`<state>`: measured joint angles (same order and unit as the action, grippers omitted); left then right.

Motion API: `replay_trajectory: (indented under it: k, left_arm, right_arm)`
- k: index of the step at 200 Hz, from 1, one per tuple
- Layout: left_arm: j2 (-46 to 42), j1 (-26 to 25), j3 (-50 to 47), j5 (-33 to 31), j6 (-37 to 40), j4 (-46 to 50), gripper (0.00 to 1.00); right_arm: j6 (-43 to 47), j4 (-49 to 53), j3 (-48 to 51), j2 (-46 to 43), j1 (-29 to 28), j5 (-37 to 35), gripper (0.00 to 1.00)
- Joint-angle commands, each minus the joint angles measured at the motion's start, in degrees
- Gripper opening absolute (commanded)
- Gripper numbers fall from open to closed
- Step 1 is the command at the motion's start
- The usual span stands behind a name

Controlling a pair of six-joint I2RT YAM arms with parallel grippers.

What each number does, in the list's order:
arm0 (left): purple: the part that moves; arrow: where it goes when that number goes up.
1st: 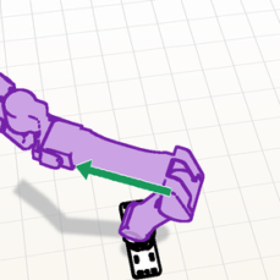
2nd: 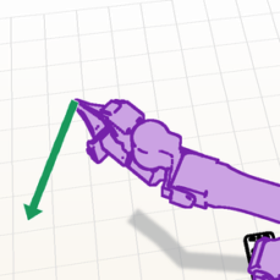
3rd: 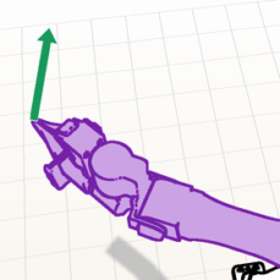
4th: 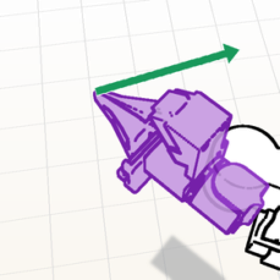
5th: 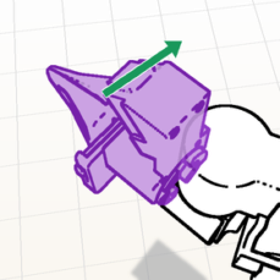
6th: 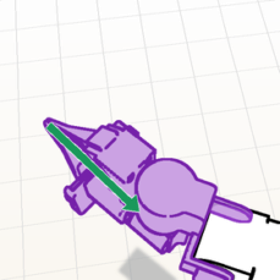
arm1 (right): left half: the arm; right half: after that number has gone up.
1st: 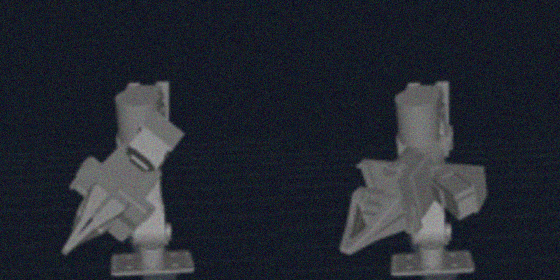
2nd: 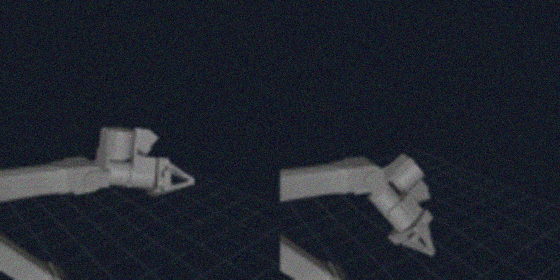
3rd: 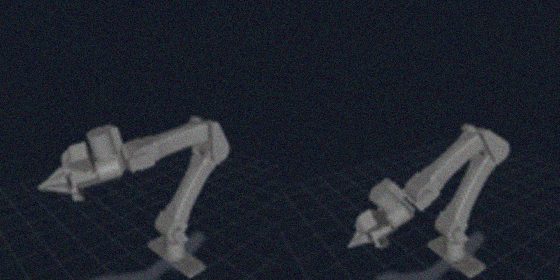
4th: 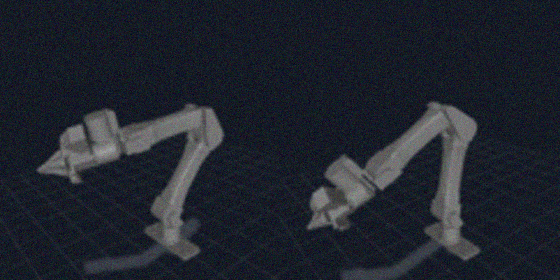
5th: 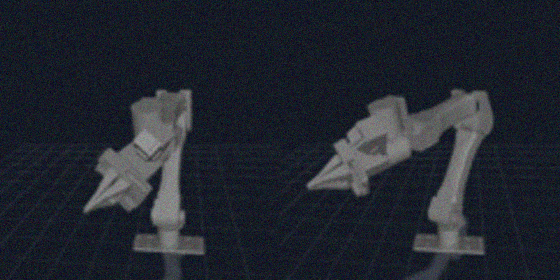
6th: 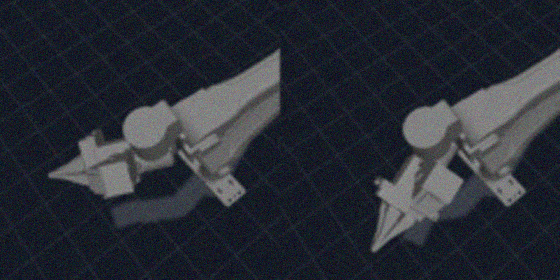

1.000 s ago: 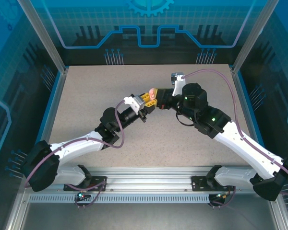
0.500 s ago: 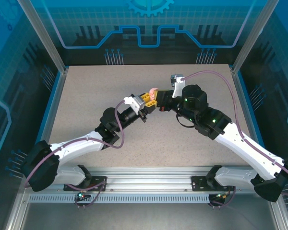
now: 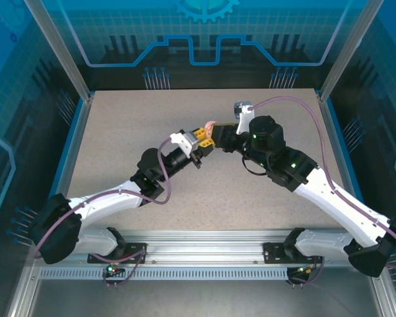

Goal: Insert the wireless bluetooth earbuds into the charging case

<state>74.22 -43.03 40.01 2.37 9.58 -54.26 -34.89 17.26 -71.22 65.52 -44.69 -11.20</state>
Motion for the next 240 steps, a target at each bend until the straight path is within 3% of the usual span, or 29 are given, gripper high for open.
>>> replay_trajectory:
  k: [1, 71, 146, 240]
  left_arm:
    - [-0.74, -0.22, 1.69, -0.44, 0.48, -2.74, 0.00]
    - [-0.49, -0.26, 1.21, -0.79, 0.43, -2.78, 0.00]
    - [-0.21, -0.23, -0.50, -0.60, 0.14, -1.45, 0.00]
    - [0.93, -0.28, -4.14, 2.34, -3.42, -0.47, 0.00]
  right_arm:
    - [0.48, 0.68, -3.22, 0.15, 0.20, -0.80, 0.44]
    - [0.27, 1.90, -5.77, -3.21, 3.70, -0.58, 0.69]
    - [0.56, 17.25, -9.23, -0.62, 14.41, 5.23, 0.72]
    - [7.28, 31.91, -26.78, 18.67, 16.64, 13.99, 0.76]
